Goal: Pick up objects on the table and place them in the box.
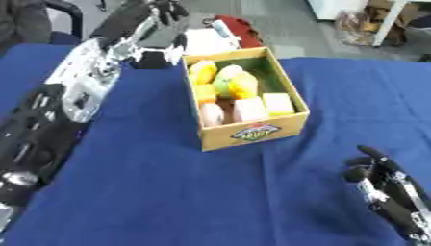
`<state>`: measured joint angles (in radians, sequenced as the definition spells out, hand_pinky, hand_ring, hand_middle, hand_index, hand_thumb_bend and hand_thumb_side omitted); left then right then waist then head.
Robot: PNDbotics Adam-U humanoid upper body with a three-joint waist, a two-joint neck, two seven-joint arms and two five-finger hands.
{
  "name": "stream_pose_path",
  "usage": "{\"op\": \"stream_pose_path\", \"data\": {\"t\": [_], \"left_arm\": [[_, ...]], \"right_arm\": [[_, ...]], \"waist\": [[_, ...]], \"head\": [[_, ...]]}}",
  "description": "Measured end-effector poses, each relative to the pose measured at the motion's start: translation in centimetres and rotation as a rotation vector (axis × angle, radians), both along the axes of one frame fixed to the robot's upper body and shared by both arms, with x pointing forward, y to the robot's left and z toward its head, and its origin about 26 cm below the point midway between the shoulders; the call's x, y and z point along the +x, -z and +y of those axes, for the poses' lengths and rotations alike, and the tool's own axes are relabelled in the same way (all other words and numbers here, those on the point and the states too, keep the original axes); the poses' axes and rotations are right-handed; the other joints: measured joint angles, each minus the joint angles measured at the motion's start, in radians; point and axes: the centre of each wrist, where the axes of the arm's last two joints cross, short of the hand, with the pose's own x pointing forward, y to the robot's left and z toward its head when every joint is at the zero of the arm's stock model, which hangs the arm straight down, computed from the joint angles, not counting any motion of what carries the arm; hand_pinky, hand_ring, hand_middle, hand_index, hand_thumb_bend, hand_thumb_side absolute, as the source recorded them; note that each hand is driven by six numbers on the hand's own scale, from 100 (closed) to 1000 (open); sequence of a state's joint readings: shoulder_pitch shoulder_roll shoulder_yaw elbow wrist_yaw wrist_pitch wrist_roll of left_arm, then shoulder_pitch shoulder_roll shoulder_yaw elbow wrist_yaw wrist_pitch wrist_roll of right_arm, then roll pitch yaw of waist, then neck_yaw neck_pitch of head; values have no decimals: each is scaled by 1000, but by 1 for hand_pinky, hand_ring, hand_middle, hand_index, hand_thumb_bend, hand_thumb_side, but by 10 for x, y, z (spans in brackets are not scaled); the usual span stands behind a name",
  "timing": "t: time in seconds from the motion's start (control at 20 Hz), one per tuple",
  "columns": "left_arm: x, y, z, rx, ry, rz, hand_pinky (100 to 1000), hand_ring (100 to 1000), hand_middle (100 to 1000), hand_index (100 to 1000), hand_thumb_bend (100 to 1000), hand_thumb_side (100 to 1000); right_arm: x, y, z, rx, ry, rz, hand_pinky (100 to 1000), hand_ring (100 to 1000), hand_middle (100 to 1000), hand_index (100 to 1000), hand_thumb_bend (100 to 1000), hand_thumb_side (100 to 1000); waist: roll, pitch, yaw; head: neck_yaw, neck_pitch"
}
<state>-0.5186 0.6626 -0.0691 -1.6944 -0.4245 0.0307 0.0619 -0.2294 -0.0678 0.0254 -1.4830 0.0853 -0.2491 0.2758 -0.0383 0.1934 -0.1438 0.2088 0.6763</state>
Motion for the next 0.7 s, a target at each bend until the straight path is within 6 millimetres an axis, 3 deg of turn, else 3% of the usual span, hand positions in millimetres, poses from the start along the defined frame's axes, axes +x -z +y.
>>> {"op": "stream_pose_path", "data": {"t": [0.05,0.3,0.7], "left_arm": [[-11,6,6,-76,1,-7,718,597,590,729,100,433],[-48,48,20,-362,-2,22,720,594,586,722,100,570],[-63,104,7,-609,2,108,720,590,578,710,100,663]], "right_arm": [[0,0,0,1,3,0,660,629,664,905,100,380],[2,-4,0,6,3,-11,659,629,663,905,100,377],[2,-6,1,20,-2,-20,659,629,662,904,100,377]], "waist": [[0,0,6],[0,0,22],[-1,-2,23]], "head": [[-1,0],[-6,5],[-12,58]]}}
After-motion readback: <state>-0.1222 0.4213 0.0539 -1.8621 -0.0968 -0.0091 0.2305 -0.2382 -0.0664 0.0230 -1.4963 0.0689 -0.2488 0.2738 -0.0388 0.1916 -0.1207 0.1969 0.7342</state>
